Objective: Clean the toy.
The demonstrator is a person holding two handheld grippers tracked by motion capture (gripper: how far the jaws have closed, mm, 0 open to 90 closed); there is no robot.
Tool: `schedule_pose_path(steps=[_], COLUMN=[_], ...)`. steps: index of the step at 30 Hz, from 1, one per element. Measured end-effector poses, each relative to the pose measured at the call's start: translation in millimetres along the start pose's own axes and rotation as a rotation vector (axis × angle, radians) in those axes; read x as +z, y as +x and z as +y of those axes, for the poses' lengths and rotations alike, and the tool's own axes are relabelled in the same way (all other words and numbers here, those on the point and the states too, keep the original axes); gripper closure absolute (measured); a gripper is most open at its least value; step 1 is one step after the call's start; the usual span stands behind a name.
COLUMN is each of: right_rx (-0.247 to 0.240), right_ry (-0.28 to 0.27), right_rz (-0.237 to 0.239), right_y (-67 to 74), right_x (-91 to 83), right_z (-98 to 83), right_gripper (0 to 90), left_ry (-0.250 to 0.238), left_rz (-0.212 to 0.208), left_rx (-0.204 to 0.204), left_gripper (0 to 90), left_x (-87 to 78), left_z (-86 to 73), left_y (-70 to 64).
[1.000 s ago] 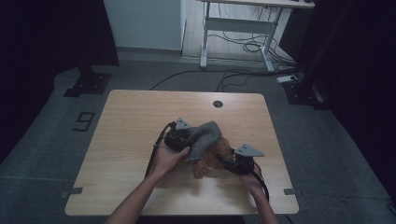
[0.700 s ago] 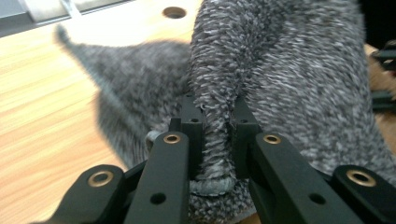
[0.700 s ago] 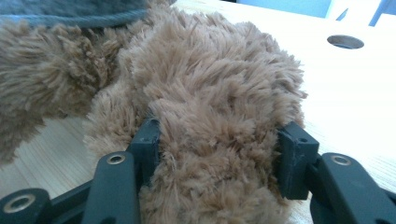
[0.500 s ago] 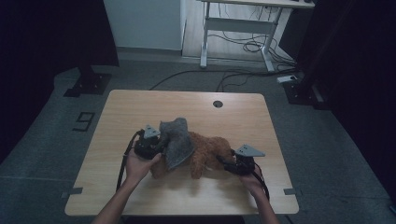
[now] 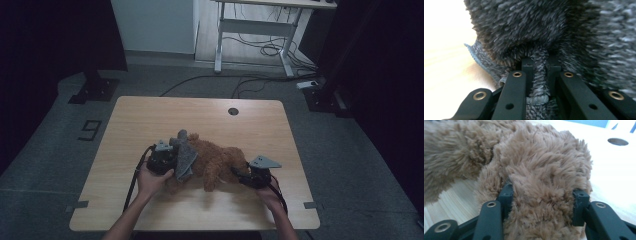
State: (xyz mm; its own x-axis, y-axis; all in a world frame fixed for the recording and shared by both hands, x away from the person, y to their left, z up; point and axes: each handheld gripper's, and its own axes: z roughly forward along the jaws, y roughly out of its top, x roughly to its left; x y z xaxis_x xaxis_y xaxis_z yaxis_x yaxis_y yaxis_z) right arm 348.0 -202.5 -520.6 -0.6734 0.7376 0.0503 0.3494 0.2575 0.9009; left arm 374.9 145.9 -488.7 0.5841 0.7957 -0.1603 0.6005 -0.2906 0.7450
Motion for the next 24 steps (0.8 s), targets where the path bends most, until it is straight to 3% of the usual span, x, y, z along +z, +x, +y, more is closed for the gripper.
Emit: schedule_pose_path(steps=[8, 13, 17, 21, 24], right_rx=[-0.055, -0.099, -0.107, -0.093, -0.098], right_ry=[-0.051, -0.079, -0.107, -0.117, -0.103], right_rz=[-0.017, -0.072, -0.129, -0.101, -0.074], right_y=[1.2, -5.8, -18.3, -23.2, -23.0], right_x=[9.7, 19.1, 27.6, 22.6, 15.9], right_z=[4.2, 9.6, 11.4, 4.3, 0.0], right_gripper=[53.5, 53.2, 52.2, 47.8, 44.4], left_ry=[-0.073, -0.09, -0.071, -0.07, -0.116], left_rz=[-0.015, -0.004, 0.0, -0.015, -0.017], left_rx=[-0.025, 0.004, -0.019, -0.035, -0.037], left_gripper=[82.3, 82.3, 82.1, 81.4, 81.0], left_x=[12.8, 20.3, 31.2, 22.9, 5.0], left_z=[20.5, 42.0, 45.2, 36.0, 38.6], left_y=[8.4, 11.1, 18.2, 22.6, 20.7])
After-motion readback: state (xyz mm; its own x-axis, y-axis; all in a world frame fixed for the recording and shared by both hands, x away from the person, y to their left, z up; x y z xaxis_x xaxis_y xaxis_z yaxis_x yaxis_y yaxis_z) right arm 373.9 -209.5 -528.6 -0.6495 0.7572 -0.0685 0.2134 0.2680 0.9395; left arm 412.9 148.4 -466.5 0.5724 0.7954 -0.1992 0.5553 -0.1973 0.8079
